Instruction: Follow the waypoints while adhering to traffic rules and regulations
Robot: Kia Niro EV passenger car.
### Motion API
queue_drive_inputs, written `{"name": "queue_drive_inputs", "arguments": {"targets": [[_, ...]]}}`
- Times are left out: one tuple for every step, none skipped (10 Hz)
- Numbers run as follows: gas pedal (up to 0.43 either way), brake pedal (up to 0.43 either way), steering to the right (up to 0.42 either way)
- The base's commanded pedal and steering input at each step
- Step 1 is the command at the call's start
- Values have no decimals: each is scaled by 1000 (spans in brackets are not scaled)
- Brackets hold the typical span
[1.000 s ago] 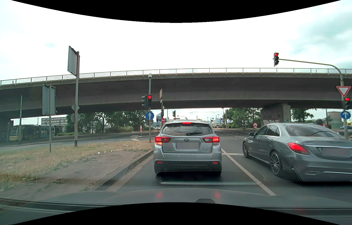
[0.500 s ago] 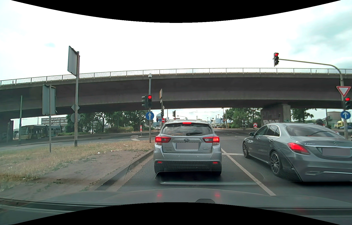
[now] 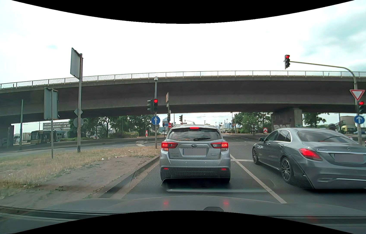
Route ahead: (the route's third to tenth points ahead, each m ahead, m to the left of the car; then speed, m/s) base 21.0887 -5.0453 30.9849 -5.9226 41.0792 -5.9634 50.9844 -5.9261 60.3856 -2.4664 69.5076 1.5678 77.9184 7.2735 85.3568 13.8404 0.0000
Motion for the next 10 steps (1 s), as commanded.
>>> {"name": "queue_drive_inputs", "arguments": {"targets": [[0, 262, -1], [0, 256, -1], [0, 256, -1], [0, 256, -1], [0, 256, -2], [0, 256, -2], [0, 256, -1], [0, 262, -1], [0, 256, -1], [0, 256, -1]]}}
